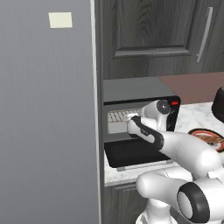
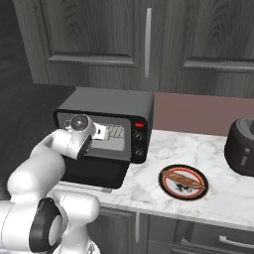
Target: Pull the toaster oven rack outwards. Pick up the baguette from the plate and place it on the toaster oven rack. Close the toaster oven door fully and set the temperature to the lowest setting.
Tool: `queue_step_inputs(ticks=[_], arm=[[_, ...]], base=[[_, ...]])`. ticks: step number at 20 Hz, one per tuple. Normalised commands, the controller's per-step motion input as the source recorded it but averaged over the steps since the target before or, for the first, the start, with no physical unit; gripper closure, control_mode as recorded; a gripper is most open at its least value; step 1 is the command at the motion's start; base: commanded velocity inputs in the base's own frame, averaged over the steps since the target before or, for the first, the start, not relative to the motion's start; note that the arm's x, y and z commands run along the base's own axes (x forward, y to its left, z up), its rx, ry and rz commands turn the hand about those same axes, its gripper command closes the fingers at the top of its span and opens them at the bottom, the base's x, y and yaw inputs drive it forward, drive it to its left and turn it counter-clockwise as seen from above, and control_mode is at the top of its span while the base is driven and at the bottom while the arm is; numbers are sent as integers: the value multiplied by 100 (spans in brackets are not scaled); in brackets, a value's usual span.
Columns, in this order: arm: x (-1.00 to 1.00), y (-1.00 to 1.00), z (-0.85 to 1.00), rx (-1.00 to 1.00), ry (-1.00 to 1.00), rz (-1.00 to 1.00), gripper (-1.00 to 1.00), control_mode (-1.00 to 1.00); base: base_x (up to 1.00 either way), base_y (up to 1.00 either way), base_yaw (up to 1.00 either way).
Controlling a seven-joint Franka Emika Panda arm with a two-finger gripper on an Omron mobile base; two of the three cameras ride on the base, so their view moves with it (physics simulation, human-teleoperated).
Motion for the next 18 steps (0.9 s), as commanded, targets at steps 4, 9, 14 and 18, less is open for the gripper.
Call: queue_step_inputs(ticks=[4,9,14,18], arm=[[16,0,0,0,0,0,-100,-100],[15,0,0,0,0,0,-100,-100],[20,0,0,0,0,0,-100,-100],[17,0,0,0,0,0,-100,-100]], base=[[0,0,0],[0,0,0],[0,0,0],[0,0,0]])
